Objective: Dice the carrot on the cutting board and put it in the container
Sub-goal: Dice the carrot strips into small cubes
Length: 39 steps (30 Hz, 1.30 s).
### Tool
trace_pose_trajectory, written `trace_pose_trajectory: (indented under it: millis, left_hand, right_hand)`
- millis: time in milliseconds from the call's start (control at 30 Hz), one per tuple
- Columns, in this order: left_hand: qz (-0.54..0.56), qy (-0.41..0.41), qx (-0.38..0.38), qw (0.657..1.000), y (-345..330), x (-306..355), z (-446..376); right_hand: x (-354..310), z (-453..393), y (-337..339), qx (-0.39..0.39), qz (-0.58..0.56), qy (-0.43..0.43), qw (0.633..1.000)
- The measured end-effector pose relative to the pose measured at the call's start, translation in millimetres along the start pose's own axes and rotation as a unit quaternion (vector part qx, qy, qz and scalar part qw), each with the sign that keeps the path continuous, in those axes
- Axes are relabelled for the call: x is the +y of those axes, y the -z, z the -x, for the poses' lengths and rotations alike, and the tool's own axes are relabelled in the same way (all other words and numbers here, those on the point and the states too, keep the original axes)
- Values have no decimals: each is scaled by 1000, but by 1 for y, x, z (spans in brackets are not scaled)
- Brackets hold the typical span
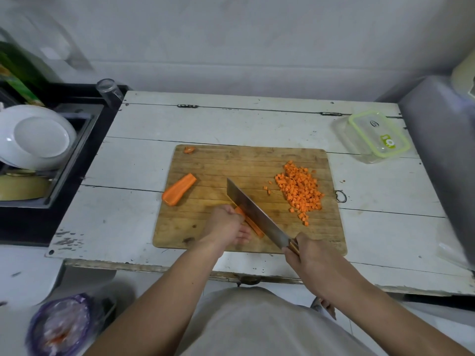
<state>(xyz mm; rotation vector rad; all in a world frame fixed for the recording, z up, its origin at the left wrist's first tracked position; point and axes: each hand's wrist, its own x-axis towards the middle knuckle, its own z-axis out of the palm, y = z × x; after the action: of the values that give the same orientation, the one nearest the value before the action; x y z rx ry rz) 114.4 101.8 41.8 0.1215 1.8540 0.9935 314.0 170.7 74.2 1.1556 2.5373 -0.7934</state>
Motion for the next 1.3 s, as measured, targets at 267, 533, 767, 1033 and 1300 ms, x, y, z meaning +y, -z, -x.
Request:
trace_pose_trajectory:
  millis: [267, 533, 767, 1033, 1300]
  left_hand:
    - [0, 14, -21, 1000, 0, 5, 0]
    - [-18, -5, 9, 1000, -2, 0, 3]
    - [-9, -15, 22, 1000, -2, -4, 6]
    - [-1, -15, 22, 1000, -2, -5, 5]
    - [3, -14, 19, 1000, -3, -4, 5]
  right_hand:
    - [-25, -25, -10, 17, 24, -2, 1000]
    - [-15, -23, -11, 49, -62, -20, 997]
    - [-14, -9, -2, 48, -65, -19, 997]
    - [-20, 1, 2, 35, -6, -1, 999]
    - [-25, 8, 2, 24, 17, -3, 1000]
